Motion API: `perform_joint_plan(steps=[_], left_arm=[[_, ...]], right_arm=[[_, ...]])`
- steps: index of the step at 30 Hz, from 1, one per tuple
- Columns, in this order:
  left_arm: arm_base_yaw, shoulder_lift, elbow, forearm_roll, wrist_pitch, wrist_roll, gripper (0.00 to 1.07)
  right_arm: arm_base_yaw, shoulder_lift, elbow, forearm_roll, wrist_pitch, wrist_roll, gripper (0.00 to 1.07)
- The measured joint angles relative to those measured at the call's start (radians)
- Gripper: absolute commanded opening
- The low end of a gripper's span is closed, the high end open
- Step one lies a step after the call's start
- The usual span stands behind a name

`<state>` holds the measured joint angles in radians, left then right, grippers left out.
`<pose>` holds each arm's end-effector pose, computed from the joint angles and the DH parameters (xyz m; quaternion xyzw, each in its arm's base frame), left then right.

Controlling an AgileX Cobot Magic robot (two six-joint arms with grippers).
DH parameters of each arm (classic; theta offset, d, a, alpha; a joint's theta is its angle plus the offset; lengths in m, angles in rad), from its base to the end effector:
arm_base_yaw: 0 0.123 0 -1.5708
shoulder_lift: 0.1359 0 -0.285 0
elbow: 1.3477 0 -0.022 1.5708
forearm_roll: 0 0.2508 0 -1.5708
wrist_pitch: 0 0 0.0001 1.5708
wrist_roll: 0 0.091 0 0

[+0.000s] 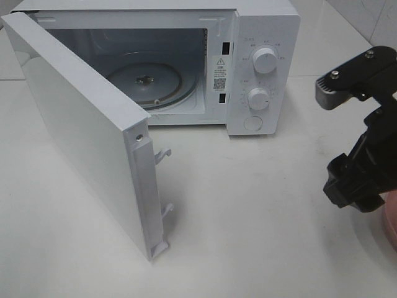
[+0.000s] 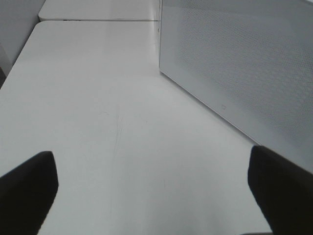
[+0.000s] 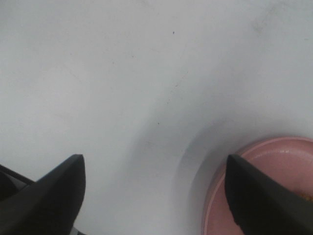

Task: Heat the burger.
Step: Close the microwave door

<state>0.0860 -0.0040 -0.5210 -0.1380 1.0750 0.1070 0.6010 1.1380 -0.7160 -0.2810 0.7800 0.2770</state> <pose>-0.0080 -0.0117 0.2825 0.0129 0.8483 -0.0179 0.5290 0.1763 0.0993 0.2545 -0.2293 0.9398 -0.0121 0.2529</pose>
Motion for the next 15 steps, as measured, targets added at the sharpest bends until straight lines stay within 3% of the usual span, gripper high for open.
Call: perform_joint_plan(steps=[6,15], left_arm=[[0.0,0.0,0.0,0.0,0.0,0.0,0.98],[0.0,0.0,0.0,0.0,0.0,0.0,0.98]], right_arm=[[-0.013,-0.129,-0.001,0.017,0.022,-0.024,0.76],[-0.176,-0.345,0.069,0.124,0.047,-0.068,0.77]])
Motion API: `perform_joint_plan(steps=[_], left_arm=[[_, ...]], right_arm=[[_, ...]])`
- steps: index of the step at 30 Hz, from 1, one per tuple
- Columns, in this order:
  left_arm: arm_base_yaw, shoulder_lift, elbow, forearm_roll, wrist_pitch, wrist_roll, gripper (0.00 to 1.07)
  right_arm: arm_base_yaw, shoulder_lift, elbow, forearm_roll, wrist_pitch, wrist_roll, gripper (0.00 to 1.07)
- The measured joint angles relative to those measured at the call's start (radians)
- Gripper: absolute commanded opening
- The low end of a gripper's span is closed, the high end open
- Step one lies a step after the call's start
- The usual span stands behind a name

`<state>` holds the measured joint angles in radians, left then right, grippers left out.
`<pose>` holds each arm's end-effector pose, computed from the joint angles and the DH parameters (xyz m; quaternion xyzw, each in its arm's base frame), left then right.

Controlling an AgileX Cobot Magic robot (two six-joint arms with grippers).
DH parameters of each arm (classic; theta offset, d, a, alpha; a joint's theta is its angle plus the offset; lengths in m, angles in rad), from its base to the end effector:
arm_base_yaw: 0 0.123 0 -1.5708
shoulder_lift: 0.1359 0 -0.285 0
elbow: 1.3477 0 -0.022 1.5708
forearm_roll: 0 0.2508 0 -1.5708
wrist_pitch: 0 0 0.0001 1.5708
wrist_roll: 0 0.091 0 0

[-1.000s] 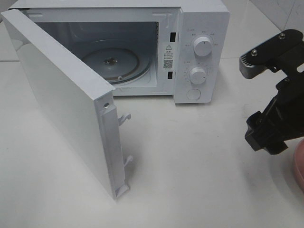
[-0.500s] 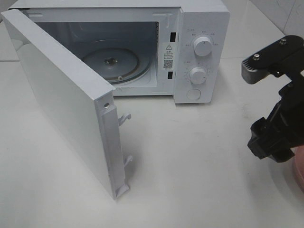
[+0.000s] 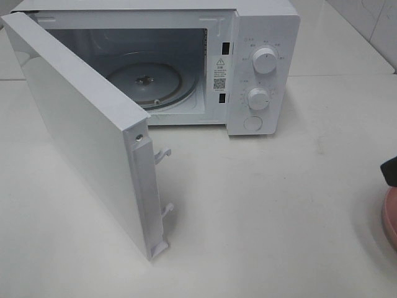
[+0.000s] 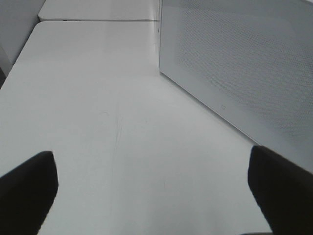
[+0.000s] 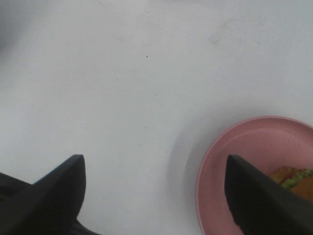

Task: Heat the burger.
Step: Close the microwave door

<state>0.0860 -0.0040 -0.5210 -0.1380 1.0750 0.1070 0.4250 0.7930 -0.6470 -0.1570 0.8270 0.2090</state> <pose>-0.0080 -0.0117 0.2825 0.0129 0.8483 -0.0179 0.5290 0.1306 0.0476 0.2888 -0.1317 0.9302 0.0358 0.3406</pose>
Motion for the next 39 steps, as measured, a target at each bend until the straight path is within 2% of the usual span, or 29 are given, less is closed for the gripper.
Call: perform_joint_plan(steps=[3,8,17,27,39], left_arm=[[0.0,0.0,0.0,0.0,0.0,0.0,0.98],[0.0,0.0,0.0,0.0,0.0,0.0,0.98],[0.0,0.0,0.0,0.0,0.0,0.0,0.98],[0.0,0.0,0.0,0.0,0.0,0.0,0.98],[0.0,0.0,0.0,0.0,0.0,0.0,0.98]], right_arm=[[-0.01,-0.024,0.012,0.007,0.003,-0.001,0.76],[-0.095,-0.188,0.086,0.014,0.009,-0.009,0.76],[-0.22,-0.412,0.12,0.031,0.046,-0.009,0.76],[-0.278,-0.581,0.129,0.083,0.13,-0.01,0.76],[-0.288,-0.74,0.144,0.086,0.167,-0.017,0.76]])
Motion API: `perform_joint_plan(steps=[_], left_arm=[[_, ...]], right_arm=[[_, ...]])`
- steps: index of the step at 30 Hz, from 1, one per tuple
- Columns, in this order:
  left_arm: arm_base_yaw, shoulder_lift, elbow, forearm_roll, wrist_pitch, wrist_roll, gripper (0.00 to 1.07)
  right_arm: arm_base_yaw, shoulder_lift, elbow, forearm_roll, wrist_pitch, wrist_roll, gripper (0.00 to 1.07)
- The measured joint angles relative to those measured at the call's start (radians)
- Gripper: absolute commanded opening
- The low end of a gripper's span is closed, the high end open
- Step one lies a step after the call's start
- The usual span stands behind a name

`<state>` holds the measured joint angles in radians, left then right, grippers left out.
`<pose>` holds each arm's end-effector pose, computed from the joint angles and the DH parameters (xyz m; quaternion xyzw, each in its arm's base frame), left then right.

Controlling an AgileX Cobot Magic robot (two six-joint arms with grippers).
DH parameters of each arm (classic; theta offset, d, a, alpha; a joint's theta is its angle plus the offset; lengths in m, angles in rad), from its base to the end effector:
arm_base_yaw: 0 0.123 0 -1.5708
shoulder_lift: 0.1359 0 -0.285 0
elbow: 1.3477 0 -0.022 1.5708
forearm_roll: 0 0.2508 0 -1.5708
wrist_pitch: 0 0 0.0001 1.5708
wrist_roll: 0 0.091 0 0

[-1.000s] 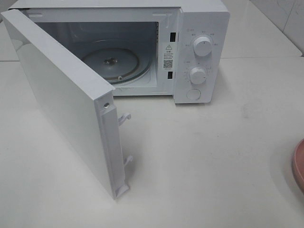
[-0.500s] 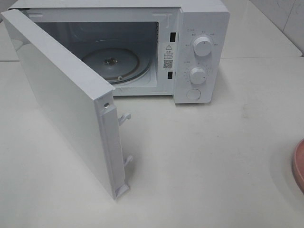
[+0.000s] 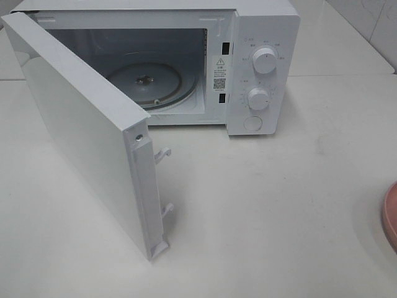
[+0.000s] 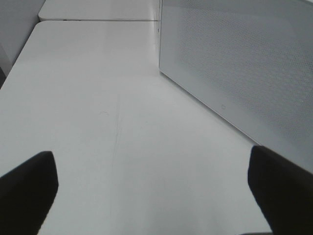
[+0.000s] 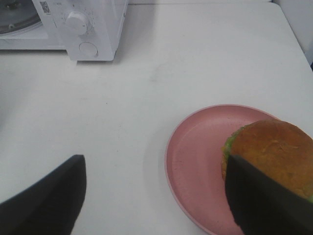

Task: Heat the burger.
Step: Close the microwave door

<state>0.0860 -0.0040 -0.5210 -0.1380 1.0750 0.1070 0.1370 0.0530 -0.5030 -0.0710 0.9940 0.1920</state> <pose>-0.0080 -0.0117 0.2825 0.0129 0.8483 -0.0179 0.5290 0.0065 -0.0046 0.2837 0.0226 0.8480 0.0515 0.5270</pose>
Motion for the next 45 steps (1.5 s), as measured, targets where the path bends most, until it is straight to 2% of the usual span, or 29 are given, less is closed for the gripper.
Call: perform_joint_plan(steps=[4,45], left_arm=[[0.0,0.0,0.0,0.0,0.0,0.0,0.98],[0.0,0.0,0.0,0.0,0.0,0.0,0.98]], right_arm=[[0.0,-0.055,0.001,0.0,0.001,-0.001,0.76],[0.0,-0.057,0.001,0.001,0.001,-0.009,0.75]])
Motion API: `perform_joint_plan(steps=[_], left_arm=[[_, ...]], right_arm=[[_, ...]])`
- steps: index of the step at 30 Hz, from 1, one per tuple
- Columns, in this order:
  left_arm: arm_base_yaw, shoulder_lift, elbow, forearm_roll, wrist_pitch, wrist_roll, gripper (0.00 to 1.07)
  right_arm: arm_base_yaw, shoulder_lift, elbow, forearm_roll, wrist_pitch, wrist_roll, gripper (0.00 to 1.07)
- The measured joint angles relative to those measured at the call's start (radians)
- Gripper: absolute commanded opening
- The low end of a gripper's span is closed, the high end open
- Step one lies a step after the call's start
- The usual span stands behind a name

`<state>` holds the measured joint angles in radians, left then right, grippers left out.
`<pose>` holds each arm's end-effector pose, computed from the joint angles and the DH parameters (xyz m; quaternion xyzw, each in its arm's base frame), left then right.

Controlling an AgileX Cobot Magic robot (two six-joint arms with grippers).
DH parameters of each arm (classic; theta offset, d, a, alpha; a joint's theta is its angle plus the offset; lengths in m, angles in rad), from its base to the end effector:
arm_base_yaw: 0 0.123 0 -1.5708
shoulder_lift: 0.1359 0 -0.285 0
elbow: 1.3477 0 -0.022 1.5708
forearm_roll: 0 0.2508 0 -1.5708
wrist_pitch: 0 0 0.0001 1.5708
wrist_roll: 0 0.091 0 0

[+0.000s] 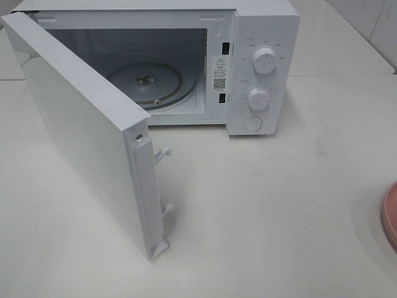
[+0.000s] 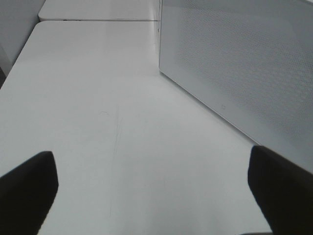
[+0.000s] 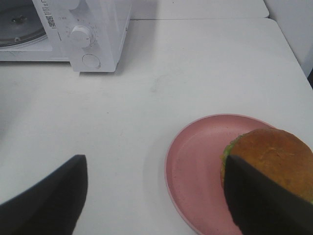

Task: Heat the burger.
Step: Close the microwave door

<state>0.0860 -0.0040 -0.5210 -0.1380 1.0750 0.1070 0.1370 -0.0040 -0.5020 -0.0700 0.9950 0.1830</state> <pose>-0.0080 -0.0117 0.2825 0.0129 0.8483 -0.0179 0.5290 -0.0025 -0.0057 0.2834 0.0195 0.8333 0.0533 0.5500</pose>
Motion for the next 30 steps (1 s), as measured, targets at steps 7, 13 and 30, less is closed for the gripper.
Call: perform_joint_plan(steps=[7,13,30], left_arm=[[0.0,0.0,0.0,-0.001,0.0,0.0,0.98],[0.0,0.0,0.0,-0.002,0.0,0.0,0.98],[0.0,0.167,-0.019,-0.043,-0.16,-0.001,0.47]], right_arm=[[0.0,0.0,0.0,0.0,0.0,0.0,0.75],[0.0,0.0,0.0,0.0,0.0,0.0,0.75],[0.0,0.0,0.0,0.0,0.0,0.0,0.75]])
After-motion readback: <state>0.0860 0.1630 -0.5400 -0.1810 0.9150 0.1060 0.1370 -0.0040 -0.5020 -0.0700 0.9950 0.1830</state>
